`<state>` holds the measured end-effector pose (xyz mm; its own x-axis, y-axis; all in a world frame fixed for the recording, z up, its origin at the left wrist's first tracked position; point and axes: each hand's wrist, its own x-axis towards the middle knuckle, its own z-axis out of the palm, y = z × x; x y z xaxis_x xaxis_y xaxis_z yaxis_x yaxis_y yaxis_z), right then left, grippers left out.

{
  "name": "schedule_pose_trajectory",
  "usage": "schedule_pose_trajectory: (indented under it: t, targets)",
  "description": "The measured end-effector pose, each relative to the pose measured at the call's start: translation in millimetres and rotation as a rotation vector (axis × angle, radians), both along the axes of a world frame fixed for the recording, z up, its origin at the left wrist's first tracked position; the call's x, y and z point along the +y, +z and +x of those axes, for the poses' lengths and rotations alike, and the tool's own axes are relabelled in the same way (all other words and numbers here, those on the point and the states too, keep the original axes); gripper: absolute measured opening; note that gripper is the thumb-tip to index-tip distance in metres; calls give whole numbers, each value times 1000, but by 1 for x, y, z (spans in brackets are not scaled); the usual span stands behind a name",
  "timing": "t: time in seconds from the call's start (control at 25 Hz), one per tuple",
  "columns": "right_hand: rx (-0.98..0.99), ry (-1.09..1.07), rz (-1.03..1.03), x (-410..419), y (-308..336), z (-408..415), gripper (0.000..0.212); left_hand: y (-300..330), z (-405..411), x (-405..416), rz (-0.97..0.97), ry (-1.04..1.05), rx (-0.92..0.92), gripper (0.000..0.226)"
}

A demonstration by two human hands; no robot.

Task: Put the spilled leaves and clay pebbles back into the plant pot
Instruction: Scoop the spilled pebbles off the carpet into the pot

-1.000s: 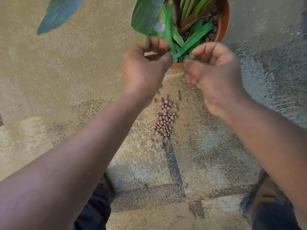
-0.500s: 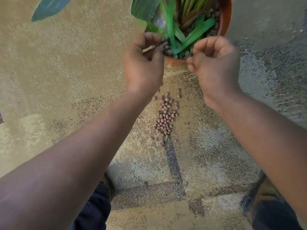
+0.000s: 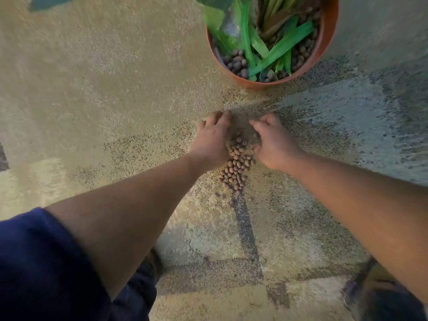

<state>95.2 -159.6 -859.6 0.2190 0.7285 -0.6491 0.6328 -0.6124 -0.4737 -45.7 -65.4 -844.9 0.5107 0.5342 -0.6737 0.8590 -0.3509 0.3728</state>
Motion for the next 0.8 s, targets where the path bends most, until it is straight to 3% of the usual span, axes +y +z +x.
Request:
schedule_pose_trajectory:
  t: [0.16,0.28,0.44,0.56,0.64,0.72,0.8]
  targets:
    - [-136,220,75,-1,-5,4,29,-1,12,4,78,-246,30,86]
    - [-185,296,76,-2,-3,1,29,-1,13,7,105,-249,46,64]
    - [-173,294,48,-10,-1,0,19,-9,-1,-2,63,-202,27,54]
    - [-125,195,24,-19,-2,1,4,-19,-9,-7,69,-83,-17,42]
    - [-75,-9,-5,-19,-4,-1,6,-23,-8,-8,104,-9,-63,31]
    - [-11,-215,17,-13,-5,-3,16,-22,-6,-6,127,63,-90,27]
    - [18,-211,52,-9,-5,-7,31,-21,-5,-4,119,94,-95,30]
